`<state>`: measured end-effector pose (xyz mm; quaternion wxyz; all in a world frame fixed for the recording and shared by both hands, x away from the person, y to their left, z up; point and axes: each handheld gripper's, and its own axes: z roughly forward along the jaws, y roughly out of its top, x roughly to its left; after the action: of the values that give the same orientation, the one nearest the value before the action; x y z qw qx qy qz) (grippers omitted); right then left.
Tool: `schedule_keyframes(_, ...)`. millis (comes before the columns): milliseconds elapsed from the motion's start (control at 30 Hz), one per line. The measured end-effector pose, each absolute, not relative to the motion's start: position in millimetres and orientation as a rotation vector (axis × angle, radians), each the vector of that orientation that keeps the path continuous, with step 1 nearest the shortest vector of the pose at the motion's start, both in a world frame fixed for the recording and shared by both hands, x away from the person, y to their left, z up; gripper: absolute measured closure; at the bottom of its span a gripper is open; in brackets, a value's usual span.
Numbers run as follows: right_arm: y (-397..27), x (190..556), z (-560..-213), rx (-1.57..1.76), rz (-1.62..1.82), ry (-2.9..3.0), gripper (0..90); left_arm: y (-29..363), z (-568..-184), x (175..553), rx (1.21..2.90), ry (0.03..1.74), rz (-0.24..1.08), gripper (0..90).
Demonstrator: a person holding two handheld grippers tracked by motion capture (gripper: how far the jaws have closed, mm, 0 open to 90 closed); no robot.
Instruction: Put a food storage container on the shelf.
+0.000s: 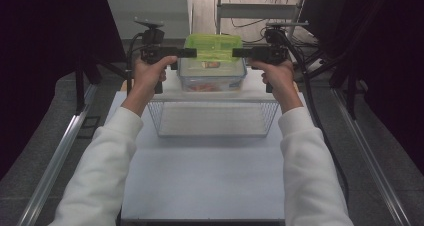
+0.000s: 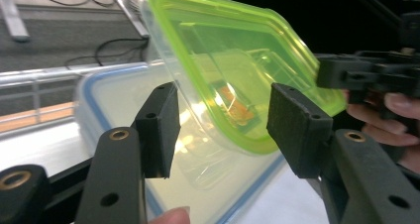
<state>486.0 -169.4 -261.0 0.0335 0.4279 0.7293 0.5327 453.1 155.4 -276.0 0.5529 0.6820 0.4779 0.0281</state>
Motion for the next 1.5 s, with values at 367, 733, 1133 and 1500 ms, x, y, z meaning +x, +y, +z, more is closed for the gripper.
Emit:
schedule_keyframes(367, -177.1, 480.8, -255.9, 1.360, 1.684, 2.141, 43.5, 161.7, -269.9, 440.1, 1.570, 1.133, 0.095, 27.8)
schedule_keyframes(733, -220.5, 426.2, -269.9, 1.229, 1.737, 2.141, 41.4, 177.0, -289.6, 379.1, 1.614, 1.045, 0.155, 20.8)
schedule_keyframes(1133, -258.9, 353.4, -345.0, 1.133, 1.730, 2.209, 38.4, 191.4, -369.9, 301.0, 1.661, 0.985, 0.127, 20.4)
schedule_keyframes(1500, -258.5, 330.4, -405.2, 1.159, 1.616, 2.348, 37.0, 191.1, -426.2, 281.1, 1.719, 1.014, 0.053, 20.3)
